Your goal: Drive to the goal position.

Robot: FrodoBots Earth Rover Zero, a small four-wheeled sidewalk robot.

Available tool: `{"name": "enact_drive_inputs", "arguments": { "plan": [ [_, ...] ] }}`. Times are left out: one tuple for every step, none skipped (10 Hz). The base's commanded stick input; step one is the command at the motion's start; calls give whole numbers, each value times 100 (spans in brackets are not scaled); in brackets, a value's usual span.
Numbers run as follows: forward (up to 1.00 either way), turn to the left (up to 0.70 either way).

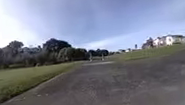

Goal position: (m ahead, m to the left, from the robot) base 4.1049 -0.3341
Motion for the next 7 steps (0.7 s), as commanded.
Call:
{"name": "enact_drive_inputs", "arguments": {
  "plan": [
    [100,0],
    [100,0],
    [100,0],
    [100,0],
    [100,0],
    [100,0],
    [100,0]
  ]
}}
